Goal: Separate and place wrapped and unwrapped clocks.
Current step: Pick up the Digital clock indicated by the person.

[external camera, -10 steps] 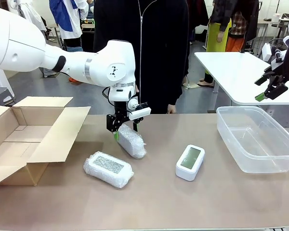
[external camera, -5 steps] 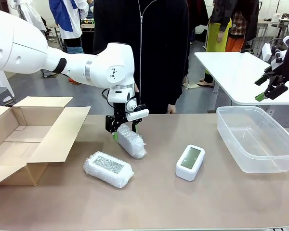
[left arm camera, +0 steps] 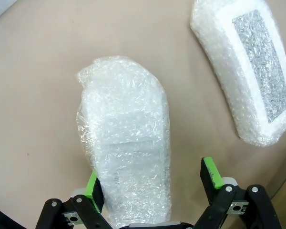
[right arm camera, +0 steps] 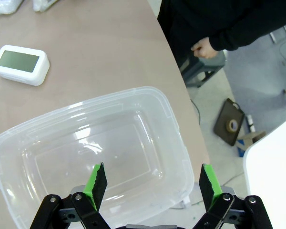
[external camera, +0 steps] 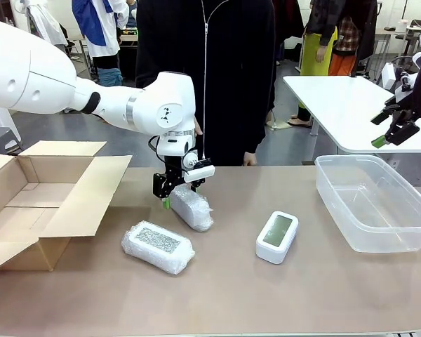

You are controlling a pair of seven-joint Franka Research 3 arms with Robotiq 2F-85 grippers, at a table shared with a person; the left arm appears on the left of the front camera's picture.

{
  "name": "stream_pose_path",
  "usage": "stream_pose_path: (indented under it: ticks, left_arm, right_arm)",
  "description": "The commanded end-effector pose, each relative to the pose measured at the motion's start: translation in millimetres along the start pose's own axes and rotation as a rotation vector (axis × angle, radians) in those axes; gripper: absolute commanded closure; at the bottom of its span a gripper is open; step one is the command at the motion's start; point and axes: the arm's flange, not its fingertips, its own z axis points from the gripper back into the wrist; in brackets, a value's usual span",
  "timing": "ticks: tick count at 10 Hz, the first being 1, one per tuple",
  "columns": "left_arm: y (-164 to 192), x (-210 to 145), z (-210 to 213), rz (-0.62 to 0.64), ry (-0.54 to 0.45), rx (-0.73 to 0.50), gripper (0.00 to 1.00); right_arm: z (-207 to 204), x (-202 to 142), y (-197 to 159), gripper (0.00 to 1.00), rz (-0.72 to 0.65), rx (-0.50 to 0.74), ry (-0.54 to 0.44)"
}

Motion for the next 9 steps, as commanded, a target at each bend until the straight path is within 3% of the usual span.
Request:
stream_pose_path:
  ticks: [1,2,3,4,5,6,7,8,9]
  left_arm:
    - [1.4,-7.4,-1.7,-0.025,0.03,-0.029,0.04]
    - [1.8,-7.3,-1.6,-0.007,0.036,-0.049,0.2]
    - [1.4,-6.5,-1.1,-0.011,0.04,-0.051,0.24]
    - [1.1,-5.6,-0.6,-0.016,0.047,-0.049,0.4]
    - [0.4,-5.7,-0.5,-0.017,0.049,-0.048,0.44]
    - [0.5,-6.3,0.0,-0.015,0.046,-0.045,0.6]
    - [1.0,-6.0,0.5,-0.014,0.047,-0.042,0.64]
    - [1.6,-5.9,0.5,-0.013,0.046,-0.04,0.8]
    - [1.8,-6.1,0.6,-0.014,0.042,-0.039,0.84]
  right_arm:
    - [-0.3,-1.2,0.5,0.0,0.004,0.003,0.0]
    - [-0.3,-1.2,0.5,0.0,0.004,0.003,0.0]
    - [-0.3,-1.2,0.5,0.0,0.004,0.003,0.0]
    - [-0.3,-1.2,0.5,0.0,0.004,0.003,0.0]
    - [-0.3,-1.2,0.5,0.0,0.004,0.003,0.0]
    - [-0.3,-1.2,0.5,0.0,0.004,0.003,0.0]
    - [-0.3,-1.2,0.5,0.0,0.004,0.003,0.0]
    - [-0.3,-1.2,0.5,0.0,0.004,0.003,0.0]
    - [-0.3,-1.2,0.5,0.0,0.004,0.003,0.0]
